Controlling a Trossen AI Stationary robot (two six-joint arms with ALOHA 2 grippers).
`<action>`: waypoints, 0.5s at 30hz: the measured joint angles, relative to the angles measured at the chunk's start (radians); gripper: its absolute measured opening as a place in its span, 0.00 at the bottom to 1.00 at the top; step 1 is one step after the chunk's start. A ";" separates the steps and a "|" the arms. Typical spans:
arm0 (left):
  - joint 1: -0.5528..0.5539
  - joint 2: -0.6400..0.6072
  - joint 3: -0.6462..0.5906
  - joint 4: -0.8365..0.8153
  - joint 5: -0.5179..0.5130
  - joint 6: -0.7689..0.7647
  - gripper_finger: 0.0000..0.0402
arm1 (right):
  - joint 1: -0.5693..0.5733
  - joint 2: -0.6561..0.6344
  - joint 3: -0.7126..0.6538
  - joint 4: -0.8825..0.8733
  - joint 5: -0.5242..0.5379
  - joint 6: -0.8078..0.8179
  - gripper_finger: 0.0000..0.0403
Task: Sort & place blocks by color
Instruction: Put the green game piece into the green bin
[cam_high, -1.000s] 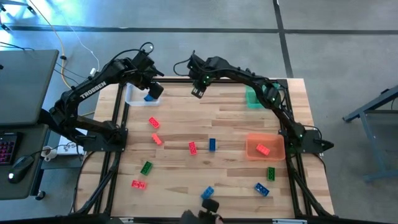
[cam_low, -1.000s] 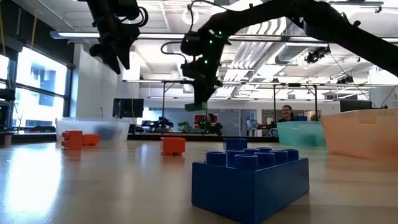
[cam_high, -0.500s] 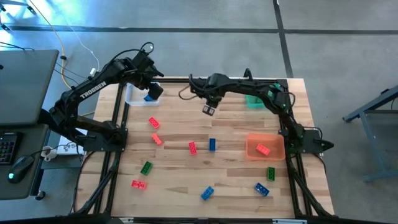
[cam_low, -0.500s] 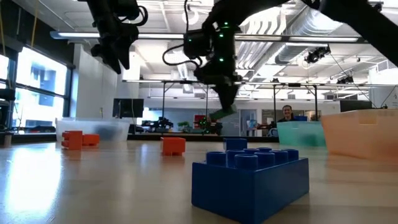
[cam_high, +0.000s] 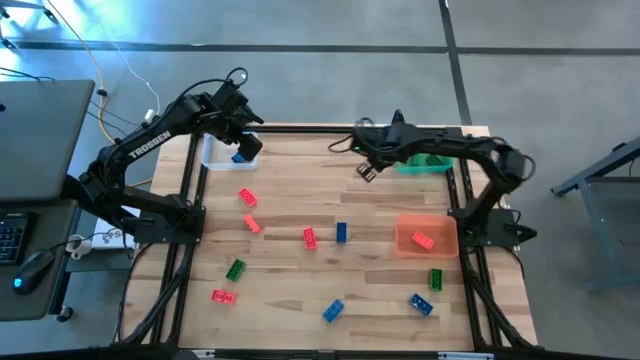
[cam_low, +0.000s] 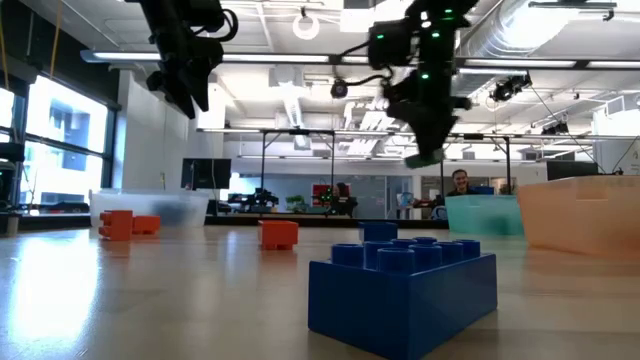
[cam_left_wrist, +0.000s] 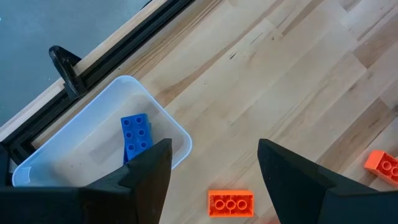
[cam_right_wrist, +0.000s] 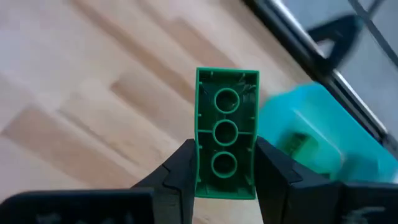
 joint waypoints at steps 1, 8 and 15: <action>0.000 0.000 0.000 0.000 0.000 -0.004 0.56 | -0.011 -0.035 -0.035 0.014 0.015 0.019 0.25; -0.017 0.000 0.000 0.000 0.000 -0.043 0.56 | -0.119 -0.241 -0.235 0.102 0.084 0.151 0.25; -0.057 0.000 0.000 0.000 0.000 -0.156 0.56 | -0.256 -0.320 -0.376 0.234 0.104 0.163 0.25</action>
